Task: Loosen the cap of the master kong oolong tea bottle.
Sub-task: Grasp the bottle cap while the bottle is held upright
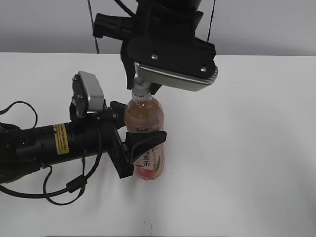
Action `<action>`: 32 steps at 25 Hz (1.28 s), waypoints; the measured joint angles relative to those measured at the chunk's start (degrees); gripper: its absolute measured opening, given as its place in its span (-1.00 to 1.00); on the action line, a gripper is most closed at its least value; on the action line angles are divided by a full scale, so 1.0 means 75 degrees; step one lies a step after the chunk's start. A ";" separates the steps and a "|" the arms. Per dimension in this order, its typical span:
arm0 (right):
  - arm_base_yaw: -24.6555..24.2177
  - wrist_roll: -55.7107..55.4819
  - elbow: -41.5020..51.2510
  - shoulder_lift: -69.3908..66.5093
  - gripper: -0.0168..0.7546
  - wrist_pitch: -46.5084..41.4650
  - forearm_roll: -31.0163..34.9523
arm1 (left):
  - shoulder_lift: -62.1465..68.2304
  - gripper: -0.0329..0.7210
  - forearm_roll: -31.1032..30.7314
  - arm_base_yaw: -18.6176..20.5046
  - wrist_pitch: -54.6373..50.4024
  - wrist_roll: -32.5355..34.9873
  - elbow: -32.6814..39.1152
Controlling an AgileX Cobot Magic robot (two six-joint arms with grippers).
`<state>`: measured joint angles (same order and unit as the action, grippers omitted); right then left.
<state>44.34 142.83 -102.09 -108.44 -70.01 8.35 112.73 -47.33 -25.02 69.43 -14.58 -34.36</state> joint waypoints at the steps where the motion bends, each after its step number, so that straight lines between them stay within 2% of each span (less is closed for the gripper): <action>1: 0.0000 0.0107 0.0000 0.0000 -0.25 0.0000 0.0005 | 0.0000 0.22 0.0000 0.0000 0.0000 0.0000 0.0000; 24: 0.0000 0.0480 0.0014 0.0383 -0.26 0.0003 -0.0196 | 0.0000 0.22 -0.0022 0.0000 -0.0014 0.0000 0.0000; 28: 0.0000 -0.0365 0.0014 0.0383 -0.26 0.0003 -0.0307 | 0.0000 0.22 -0.0022 0.0000 -0.0014 0.0000 0.0000; 32: -0.0027 -0.2195 0.0014 0.0383 -0.26 0.0003 -0.0734 | 0.0000 0.22 -0.0022 0.0000 -0.0014 0.0007 0.0000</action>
<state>44.14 126.37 -101.99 -105.57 -69.99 2.85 112.73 -47.50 -25.02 69.33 -14.53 -34.36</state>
